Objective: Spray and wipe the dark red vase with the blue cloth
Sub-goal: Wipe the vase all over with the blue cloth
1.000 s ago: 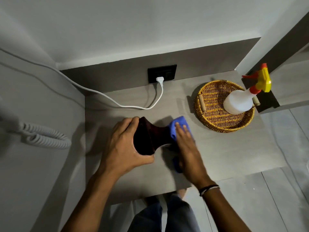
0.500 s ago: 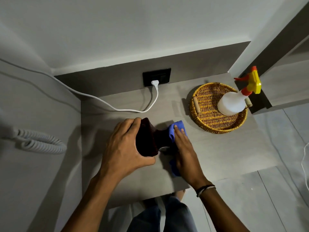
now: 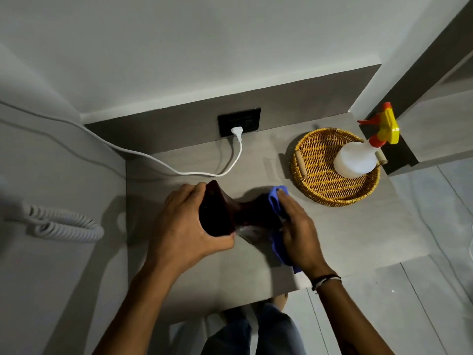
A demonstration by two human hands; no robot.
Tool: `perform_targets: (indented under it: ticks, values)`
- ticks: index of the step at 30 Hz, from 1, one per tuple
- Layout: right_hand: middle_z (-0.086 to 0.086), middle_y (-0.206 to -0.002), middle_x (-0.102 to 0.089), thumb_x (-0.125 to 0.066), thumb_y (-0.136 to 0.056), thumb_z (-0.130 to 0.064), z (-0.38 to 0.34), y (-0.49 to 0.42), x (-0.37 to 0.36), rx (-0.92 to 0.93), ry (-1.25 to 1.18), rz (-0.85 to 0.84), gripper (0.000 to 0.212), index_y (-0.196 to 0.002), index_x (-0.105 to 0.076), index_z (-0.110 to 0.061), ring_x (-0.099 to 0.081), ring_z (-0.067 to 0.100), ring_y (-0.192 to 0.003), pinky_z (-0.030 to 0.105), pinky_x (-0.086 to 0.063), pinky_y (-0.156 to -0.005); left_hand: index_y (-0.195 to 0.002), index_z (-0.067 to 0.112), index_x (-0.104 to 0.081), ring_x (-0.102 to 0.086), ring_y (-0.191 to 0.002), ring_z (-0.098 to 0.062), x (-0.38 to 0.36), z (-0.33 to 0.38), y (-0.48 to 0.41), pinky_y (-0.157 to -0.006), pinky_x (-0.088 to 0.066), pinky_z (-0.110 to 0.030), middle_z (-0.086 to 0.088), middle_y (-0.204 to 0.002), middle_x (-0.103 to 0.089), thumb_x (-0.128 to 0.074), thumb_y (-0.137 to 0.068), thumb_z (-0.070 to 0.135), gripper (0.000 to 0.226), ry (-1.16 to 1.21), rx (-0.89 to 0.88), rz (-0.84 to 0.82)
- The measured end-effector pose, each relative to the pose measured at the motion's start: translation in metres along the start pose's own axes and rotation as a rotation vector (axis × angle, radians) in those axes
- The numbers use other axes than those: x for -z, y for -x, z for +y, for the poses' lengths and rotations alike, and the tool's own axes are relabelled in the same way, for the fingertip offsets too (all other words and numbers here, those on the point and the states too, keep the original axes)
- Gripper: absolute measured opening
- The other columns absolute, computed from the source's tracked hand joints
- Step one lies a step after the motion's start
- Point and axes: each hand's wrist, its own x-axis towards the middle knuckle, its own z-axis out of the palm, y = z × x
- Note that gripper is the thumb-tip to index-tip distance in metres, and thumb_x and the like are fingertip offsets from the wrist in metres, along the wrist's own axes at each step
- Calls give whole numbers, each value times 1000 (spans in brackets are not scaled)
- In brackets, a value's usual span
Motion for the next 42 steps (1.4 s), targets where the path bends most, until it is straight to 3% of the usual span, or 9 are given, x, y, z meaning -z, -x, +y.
perform_targets:
  ticks: [6, 10, 14, 16, 19, 24, 29, 35, 42]
  values:
    - [15, -132, -77, -40, -98, 22, 15, 3, 15, -489, -654, 63, 65, -137, -68, -22, -76, 37, -110, 39, -66, -86, -97, 32, -71, -73, -84, -15, 4, -6, -13, -73, -65, -45, 7, -94, -75, -70, -58, 88, 69, 284, 375, -26]
    - [13, -125, -81, -39, -96, 24, 5, 6, 2, -527, -835, -20, 66, -133, -73, -20, -77, 40, -114, 48, -64, -96, -135, 34, -58, -71, -105, -29, -3, 7, -14, -90, -61, -49, -5, -121, -71, -44, -72, 96, 90, 214, 408, -25]
    - [19, -120, -82, -37, -99, 23, 0, -1, -8, -602, -971, -37, 63, -124, -77, -19, -77, 36, -101, 40, -67, -86, -161, 64, -1, -45, -149, -40, -2, 19, -6, -108, -49, -61, -7, -176, -21, -19, -76, 102, 94, 132, 297, -131]
    - [28, -123, -78, -40, -101, 21, 2, -5, -6, -656, -1011, -43, 56, -126, -76, -14, -73, 42, -98, 39, -68, -78, -155, 68, 18, -19, -161, -39, -1, 18, 1, -114, -39, -69, 8, -178, 22, -35, -65, 109, 112, 129, 198, -216]
    - [36, -126, -73, -41, -104, 19, 4, -9, -3, -694, -1023, -91, 49, -131, -73, -7, -69, 44, -94, 37, -68, -71, -154, 62, 30, 10, -163, -34, -5, 15, 7, -120, -24, -71, 18, -167, 44, -61, -51, 105, 144, 88, 103, -291]
    - [40, -125, -71, -43, -104, 19, 2, -16, 3, -705, -1018, -126, 45, -128, -74, -3, -69, 39, -85, 36, -68, -66, -171, 19, -11, 8, -166, -24, -8, 9, 1, -133, -10, -54, -3, -181, -3, -65, -71, 86, 132, -106, -135, -107]
    - [40, -121, -72, -47, -103, 19, 3, -19, 1, -690, -979, -124, 43, -119, -79, -6, -73, 31, -73, 33, -68, -64, -170, 19, -12, -16, -164, -20, -14, 6, 0, -129, -18, -37, 2, -178, -15, -82, -71, 72, 132, 4, -173, -93]
    - [32, -124, -76, -43, -102, 20, 3, -16, -6, -607, -835, -36, 52, -125, -76, -12, -74, 43, -100, 44, -67, -84, -160, 11, -41, -44, -140, -21, -1, 0, -4, -112, -35, -31, -8, -155, -53, -80, -63, 65, 118, 23, -220, -53]
    - [10, -166, -48, -47, -93, 23, -36, 22, -5, -76, -229, 267, 70, -159, -47, -1, -44, 19, -157, 39, -34, -131, -147, 11, -54, -56, -125, -26, -5, -9, -2, -96, -55, -42, -6, -138, -60, -101, -49, 31, 111, 105, -91, -71]
